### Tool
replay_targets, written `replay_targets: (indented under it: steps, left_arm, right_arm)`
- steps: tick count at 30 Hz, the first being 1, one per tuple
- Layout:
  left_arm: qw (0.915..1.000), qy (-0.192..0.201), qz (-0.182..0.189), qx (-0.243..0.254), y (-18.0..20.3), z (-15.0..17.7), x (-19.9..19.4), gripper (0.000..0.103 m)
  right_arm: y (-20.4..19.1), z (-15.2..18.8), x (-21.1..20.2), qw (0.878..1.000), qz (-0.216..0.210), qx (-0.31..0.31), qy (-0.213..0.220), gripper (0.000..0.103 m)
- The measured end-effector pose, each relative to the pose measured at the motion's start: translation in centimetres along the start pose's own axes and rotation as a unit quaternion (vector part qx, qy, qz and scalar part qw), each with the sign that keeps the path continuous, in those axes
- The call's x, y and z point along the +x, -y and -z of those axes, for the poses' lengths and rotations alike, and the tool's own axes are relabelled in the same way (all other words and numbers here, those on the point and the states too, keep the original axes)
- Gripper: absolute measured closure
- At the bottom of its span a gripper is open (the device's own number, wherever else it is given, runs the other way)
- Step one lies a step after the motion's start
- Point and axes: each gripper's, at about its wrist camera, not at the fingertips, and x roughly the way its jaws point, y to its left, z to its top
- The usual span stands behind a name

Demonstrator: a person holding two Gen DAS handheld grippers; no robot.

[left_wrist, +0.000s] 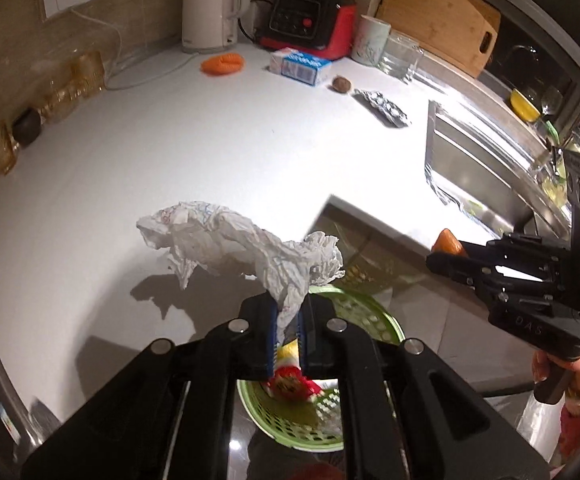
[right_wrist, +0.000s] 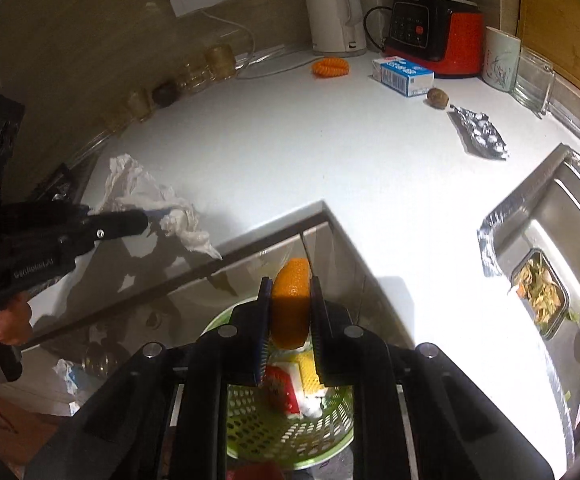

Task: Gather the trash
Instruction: 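Carry the tissue and orange peel to the green basket and release both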

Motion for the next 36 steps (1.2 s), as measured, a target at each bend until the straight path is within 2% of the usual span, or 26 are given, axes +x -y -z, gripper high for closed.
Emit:
replay_targets:
  steps: [5,10,12,13,14,23,26,34,36]
  left_arm:
    - [0.9977,-0.054,0.016,-0.037,3.4,5.6,2.6,0.096]
    - [0.9939,-0.090,0.010,-0.062,5.1,8.8,5.4,0.093]
    - [0.9925,-0.101,0.005,-0.068,5.5,9.4,5.9,0.075]
    - [0.9921,-0.103,0.002,-0.072,5.6,9.5,6.0,0.056]
    - [0.9921,-0.099,-0.007,-0.077,5.7,9.8,5.8,0.044]
    - [0.9937,-0.071,-0.046,-0.075,6.2,9.5,3.3,0.018]
    - [0.9938,-0.057,-0.064,-0.070,6.0,9.4,2.2,0.012]
    - [0.9910,-0.041,-0.094,-0.086,4.0,9.6,0.6,0.011]
    - [0.9897,-0.040,-0.101,-0.093,3.3,9.8,0.3,0.011]
  right_arm:
    - [-0.1,3.9,-2.3,1.000,-0.010,-0.015,-0.012,0.084]
    - [0.2,5.8,-3.8,0.999,-0.013,-0.029,-0.013,0.084]
    - [0.4,6.1,-4.3,0.999,-0.016,-0.031,-0.011,0.084]
    - [0.4,6.3,-4.5,0.999,-0.018,-0.034,-0.010,0.084]
    - [0.3,6.5,-4.7,0.999,-0.019,-0.036,-0.010,0.083]
    - [-0.2,7.1,-5.1,0.998,-0.029,-0.047,-0.008,0.083]
    - [-0.5,7.1,-5.0,0.998,-0.032,-0.050,-0.010,0.082]
    - [-2.1,7.0,-2.6,0.996,-0.046,-0.073,-0.029,0.082]
    - [-2.7,7.2,-1.5,0.994,-0.043,-0.086,-0.043,0.050]
